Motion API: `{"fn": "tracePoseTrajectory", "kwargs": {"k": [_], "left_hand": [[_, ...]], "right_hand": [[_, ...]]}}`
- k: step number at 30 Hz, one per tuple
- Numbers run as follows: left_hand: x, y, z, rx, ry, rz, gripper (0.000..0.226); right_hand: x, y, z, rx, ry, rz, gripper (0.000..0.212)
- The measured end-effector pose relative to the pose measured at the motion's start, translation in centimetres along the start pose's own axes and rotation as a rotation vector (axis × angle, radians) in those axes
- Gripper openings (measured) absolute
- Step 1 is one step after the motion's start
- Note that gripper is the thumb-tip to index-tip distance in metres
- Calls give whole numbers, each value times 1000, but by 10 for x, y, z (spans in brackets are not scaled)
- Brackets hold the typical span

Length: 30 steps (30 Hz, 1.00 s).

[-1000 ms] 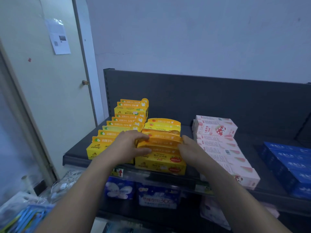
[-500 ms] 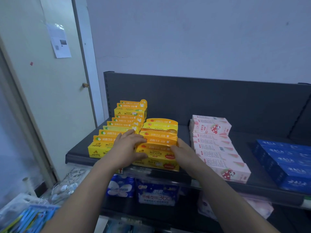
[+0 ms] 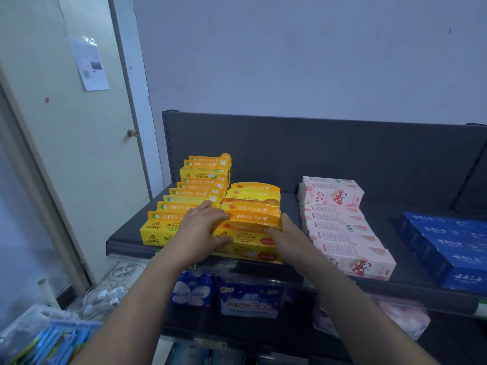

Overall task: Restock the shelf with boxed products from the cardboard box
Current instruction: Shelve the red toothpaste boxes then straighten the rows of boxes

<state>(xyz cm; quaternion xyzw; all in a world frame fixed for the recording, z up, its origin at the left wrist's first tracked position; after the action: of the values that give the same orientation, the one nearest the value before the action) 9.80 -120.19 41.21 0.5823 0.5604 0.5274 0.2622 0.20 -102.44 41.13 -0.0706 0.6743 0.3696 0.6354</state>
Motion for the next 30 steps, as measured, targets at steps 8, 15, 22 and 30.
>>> {"fn": "tracePoseTrajectory", "kwargs": {"k": [8, 15, 22, 30], "left_hand": [[26, -1, 6, 135, -10, 95, 47], [65, -2, 15, 135, -6, 123, 43], [122, -5, 23, 132, 25, 177, 45], [183, -30, 34, 112, 63, 199, 48]], "right_hand": [[-8, 21, 26, 22, 94, 111, 36], [-4, 52, 47, 15, 227, 297, 50], [24, 110, 70, 106, 266, 521, 58], [53, 170, 115, 156, 226, 663, 49]]}}
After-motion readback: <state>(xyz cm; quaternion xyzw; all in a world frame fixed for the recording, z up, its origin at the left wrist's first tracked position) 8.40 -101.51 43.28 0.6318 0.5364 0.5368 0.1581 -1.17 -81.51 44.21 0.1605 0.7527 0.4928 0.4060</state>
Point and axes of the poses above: each hand's wrist, its own z-axis away from the middle knuckle, its own y-axis out of the back of the hand, x = y × z, the point moved 1 cm from there along -z, towards the middle knuckle, and after that the axes turned 1 degree about -z, right-handed, at the moved point
